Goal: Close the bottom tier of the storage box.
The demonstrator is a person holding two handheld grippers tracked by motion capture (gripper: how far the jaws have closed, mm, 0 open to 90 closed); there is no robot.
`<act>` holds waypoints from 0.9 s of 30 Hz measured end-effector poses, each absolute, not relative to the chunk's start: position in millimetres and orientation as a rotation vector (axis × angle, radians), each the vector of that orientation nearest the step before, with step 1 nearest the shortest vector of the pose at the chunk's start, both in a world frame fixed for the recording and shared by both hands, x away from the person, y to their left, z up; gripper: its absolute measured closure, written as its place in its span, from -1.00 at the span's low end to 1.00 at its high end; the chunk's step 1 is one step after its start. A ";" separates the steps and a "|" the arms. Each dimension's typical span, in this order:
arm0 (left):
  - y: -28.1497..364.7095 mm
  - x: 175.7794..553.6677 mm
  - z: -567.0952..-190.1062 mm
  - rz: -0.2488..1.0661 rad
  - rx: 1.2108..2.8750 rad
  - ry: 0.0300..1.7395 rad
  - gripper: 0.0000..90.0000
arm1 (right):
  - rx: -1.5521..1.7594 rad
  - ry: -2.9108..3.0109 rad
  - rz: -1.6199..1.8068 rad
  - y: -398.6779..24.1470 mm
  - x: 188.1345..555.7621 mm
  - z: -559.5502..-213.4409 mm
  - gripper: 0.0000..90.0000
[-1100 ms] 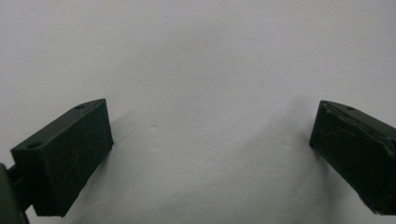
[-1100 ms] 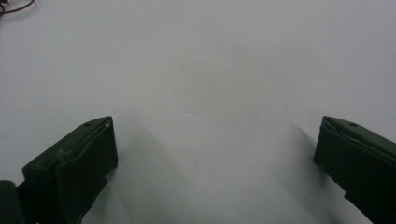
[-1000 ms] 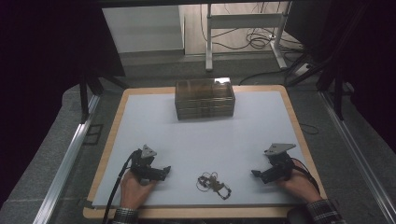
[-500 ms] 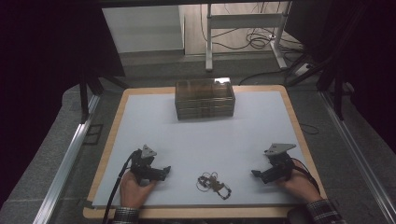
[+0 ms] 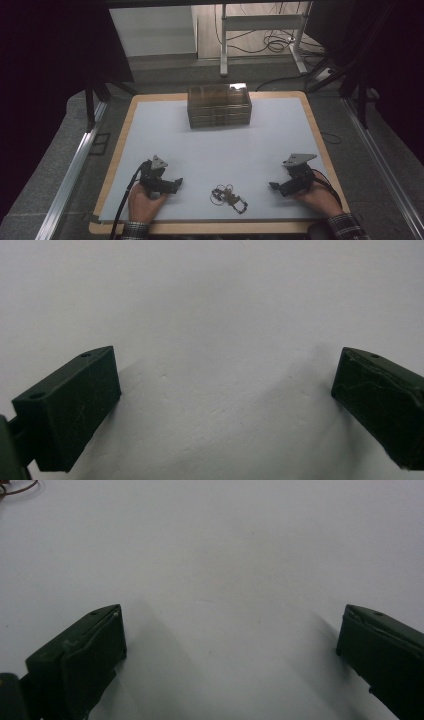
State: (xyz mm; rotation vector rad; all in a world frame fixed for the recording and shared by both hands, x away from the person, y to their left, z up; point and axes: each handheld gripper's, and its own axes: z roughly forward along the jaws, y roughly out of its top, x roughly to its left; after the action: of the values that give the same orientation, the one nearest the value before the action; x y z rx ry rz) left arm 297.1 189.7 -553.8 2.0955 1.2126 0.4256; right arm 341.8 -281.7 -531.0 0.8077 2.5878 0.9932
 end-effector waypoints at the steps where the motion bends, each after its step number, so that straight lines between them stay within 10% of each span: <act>1: 189.7 297.1 -553.8 0.425 2.096 1.213 -1.00 | 0.808 2.589 0.989 -281.4 341.9 -530.8 -1.00; 27: 189.8 297.2 -553.8 0.424 2.095 1.213 -1.00 | 0.817 2.611 0.997 -271.1 344.4 -513.7 -0.93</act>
State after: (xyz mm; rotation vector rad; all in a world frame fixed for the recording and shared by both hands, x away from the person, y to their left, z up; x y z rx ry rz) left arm 297.2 189.8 -553.8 2.0947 1.2131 0.4236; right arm 344.4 -271.1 -513.7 0.8173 2.6106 0.9966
